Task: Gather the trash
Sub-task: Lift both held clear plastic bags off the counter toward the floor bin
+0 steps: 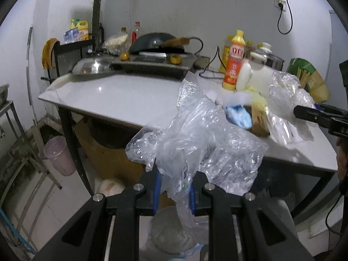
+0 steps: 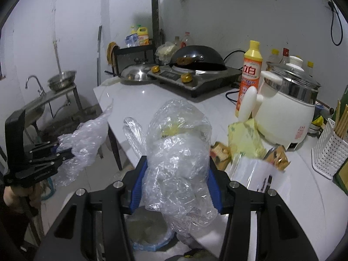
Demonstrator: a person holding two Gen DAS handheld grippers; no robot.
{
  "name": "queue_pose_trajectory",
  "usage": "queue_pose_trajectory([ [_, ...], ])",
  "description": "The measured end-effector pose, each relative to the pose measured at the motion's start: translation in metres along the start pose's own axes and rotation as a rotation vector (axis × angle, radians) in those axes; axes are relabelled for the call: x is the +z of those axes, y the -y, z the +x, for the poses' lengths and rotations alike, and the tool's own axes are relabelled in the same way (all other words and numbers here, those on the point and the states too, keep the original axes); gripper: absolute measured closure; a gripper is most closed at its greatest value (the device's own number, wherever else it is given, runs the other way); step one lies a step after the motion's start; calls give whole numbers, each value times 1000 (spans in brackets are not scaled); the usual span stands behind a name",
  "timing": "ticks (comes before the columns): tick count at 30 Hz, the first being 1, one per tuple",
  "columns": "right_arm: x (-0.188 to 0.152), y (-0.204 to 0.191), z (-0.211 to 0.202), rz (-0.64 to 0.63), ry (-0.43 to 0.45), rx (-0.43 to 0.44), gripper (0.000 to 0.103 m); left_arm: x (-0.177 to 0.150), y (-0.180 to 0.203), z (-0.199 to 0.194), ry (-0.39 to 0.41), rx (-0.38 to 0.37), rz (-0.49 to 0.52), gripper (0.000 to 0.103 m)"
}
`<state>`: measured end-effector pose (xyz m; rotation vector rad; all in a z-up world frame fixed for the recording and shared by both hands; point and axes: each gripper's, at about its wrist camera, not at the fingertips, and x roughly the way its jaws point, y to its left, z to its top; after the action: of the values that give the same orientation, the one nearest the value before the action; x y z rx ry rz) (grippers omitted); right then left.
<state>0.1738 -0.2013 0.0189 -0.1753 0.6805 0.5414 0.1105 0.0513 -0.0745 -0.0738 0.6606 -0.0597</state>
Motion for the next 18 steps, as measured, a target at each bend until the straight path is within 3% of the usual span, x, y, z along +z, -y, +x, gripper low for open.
queue_pose_trajectory([
  [8, -32, -19, 8, 12, -48, 50, 55, -25, -1, 12, -62, -4, -6, 83],
  [18, -91, -57, 33, -50, -145, 88, 55, -73, -3, 47, -213, -18, -50, 83],
])
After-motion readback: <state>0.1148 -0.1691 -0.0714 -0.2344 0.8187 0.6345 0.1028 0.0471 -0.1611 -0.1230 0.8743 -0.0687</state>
